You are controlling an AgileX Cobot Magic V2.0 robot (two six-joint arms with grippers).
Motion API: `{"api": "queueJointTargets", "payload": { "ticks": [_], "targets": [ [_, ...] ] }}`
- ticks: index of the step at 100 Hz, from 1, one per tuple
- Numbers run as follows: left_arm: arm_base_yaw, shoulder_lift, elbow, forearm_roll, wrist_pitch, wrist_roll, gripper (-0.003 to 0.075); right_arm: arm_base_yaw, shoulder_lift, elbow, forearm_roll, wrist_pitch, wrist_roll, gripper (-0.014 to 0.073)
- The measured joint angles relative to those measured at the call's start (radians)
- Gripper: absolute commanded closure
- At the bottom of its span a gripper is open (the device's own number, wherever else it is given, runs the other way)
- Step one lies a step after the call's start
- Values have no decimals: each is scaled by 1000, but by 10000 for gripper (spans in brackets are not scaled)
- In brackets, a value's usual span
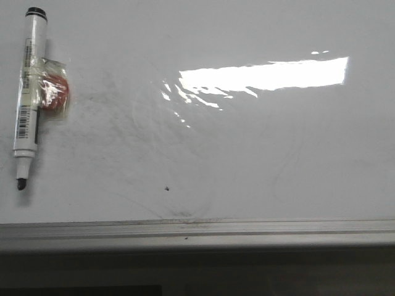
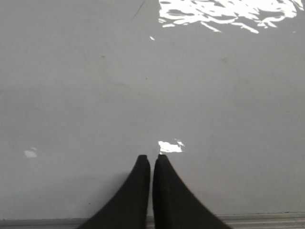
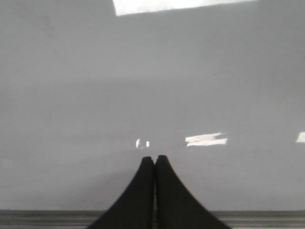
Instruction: Write number 9 on whiteboard
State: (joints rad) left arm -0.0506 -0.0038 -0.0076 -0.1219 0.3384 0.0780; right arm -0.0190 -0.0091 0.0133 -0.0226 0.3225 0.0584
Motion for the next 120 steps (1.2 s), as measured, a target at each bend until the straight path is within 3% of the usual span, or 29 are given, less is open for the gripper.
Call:
{"api": "queueJointTargets", "payload": {
  "ticks": [33,54,89,110,120],
  "targets": [
    [0,0,0,56,-39,1,741,0,0,0,2,-8,0,657],
    [0,0,0,60,-178,1,741,0,0,0,8,-147,0,657],
    [0,0,0,57,-217,1,741,0,0,0,10,-218,0,657],
    [0,0,0,-18,-257,1,741,32,0,-25,12,-157,0,657],
    [0,0,-14,-25,-206,1,741,71,52,-83,15,-101,0,657]
  ]
}}
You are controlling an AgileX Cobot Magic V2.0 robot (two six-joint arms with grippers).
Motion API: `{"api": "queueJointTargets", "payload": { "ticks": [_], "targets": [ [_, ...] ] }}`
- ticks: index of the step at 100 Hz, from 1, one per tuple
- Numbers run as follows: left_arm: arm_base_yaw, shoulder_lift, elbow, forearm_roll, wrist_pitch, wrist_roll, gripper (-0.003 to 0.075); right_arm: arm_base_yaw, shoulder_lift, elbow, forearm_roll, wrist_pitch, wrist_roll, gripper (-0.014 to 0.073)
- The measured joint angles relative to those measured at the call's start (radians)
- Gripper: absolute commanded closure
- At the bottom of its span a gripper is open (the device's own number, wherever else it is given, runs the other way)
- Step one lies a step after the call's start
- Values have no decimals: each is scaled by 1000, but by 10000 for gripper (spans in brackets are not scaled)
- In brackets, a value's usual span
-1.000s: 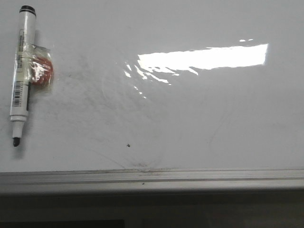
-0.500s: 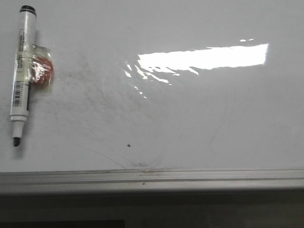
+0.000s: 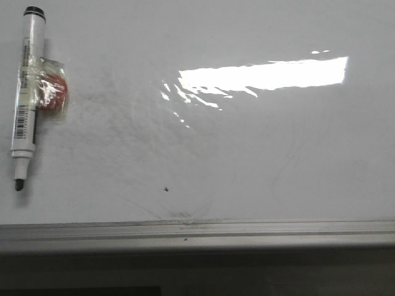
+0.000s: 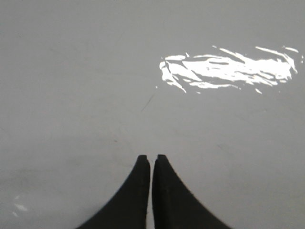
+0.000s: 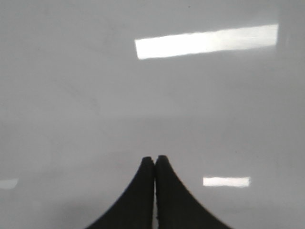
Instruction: Write number 9 on whiteboard
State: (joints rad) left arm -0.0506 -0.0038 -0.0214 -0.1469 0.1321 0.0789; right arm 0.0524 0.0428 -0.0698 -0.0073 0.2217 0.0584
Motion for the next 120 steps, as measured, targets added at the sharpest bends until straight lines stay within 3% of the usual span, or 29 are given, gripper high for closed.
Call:
{"api": "queueJointTargets", "payload": {
  "ticks": [11,30,37,49,54,76,90,120],
  "targets": [
    [0,46,-56,-4,89,0,741,43,99,-78,31,83,0,657],
    [0,156,-146,-35,102,7,726,75,272,-154,79,96,0,657],
    [0,189,-159,-36,97,18,642,75,311,-157,80,98,2,657],
    [0,226,-159,-39,50,23,386,75,354,-157,81,94,2,657],
    [0,239,-159,-52,11,23,319,75,365,-157,81,89,2,657],
    [-23,302,-172,-76,-104,25,303,75,379,-157,82,87,2,657],
    [-152,356,-197,-76,-115,25,303,75,379,-157,82,87,2,657],
    [-593,523,-208,-124,-152,25,303,75,379,-157,82,77,2,657]
  ]
}}
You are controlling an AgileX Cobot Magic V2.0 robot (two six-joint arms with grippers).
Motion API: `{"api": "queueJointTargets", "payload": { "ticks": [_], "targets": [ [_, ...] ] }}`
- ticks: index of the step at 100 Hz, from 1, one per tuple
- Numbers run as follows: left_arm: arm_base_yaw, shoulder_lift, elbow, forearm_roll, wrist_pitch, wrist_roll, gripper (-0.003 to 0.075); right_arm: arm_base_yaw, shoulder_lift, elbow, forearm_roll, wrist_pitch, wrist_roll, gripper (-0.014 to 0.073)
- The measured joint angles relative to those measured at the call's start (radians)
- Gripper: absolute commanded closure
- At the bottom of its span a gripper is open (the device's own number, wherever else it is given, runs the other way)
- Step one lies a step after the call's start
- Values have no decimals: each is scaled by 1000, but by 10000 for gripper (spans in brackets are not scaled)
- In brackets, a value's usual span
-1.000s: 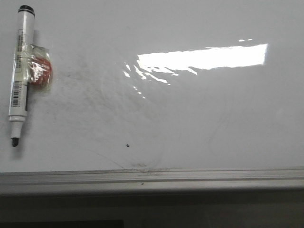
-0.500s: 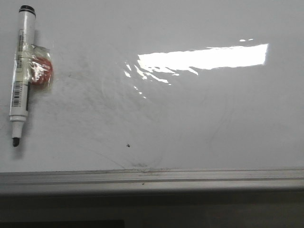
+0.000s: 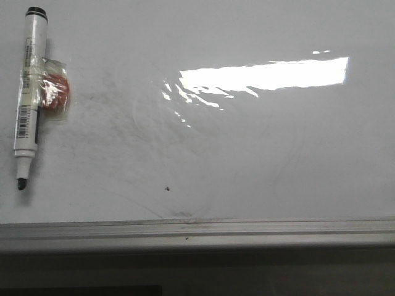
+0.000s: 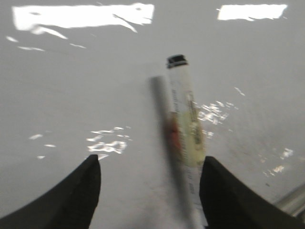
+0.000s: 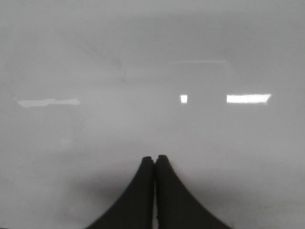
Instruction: Write number 9 on whiteboard
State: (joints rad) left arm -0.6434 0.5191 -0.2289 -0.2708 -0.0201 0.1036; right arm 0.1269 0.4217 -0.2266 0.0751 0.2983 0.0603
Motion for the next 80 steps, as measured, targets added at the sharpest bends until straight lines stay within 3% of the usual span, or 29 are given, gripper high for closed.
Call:
{"api": "queueJointTargets", "payload": {
  "ticks": [27,61,71,80],
  "targets": [
    [-222,186,0,-61,-161,2,328,0,0,0,0,-6,0,657],
    [-245,352,-4,-109,-278,2,339,0,0,0,0,-6,0,657],
    [-246,389,-8,-110,-301,2,414,0,0,0,0,-6,0,657],
    [-249,413,-10,-122,-323,2,533,5,0,0,0,-6,0,657]
  ]
}}
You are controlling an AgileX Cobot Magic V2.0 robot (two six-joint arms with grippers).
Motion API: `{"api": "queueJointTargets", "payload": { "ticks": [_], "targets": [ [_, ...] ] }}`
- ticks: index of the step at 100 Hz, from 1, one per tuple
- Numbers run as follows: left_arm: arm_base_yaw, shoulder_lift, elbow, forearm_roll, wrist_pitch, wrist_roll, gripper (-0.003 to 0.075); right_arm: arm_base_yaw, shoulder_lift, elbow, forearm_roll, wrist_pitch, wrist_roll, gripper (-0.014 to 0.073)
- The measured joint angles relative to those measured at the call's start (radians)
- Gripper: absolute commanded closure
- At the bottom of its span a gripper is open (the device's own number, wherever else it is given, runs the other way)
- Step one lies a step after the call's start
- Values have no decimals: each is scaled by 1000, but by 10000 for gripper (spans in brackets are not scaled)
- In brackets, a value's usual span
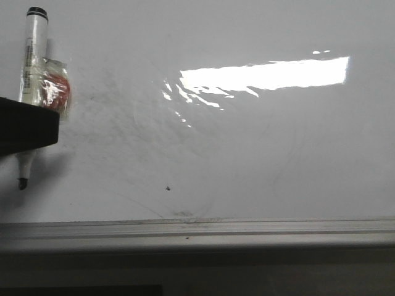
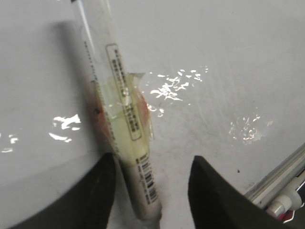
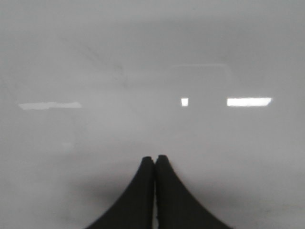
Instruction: Write number 9 on whiteboard
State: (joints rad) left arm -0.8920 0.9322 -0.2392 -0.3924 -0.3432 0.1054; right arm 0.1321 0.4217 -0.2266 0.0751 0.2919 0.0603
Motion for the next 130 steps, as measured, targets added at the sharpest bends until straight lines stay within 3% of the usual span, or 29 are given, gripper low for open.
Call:
{"api": "queueJointTargets", "payload": {
  "ticks": [16,39,57,65,77,96,130],
  "targets": [
    [0,14,0,-29,-19,0,743,72,0,0,0,17,0,657],
    [0,16,0,-18,-19,0,741,264,34,-90,0,160,0,639],
    [0,19,0,155,-17,0,741,472,140,-244,13,217,0,347],
    [0,20,0,293,-17,0,741,563,201,-319,22,219,-2,288],
    [0,20,0,518,-17,0,741,689,317,-416,27,219,-2,293],
    [0,20,0,679,-19,0,741,838,490,-553,29,219,-4,293],
    [0,20,0,742,-55,0,741,863,721,-707,31,206,-4,294]
  ]
}}
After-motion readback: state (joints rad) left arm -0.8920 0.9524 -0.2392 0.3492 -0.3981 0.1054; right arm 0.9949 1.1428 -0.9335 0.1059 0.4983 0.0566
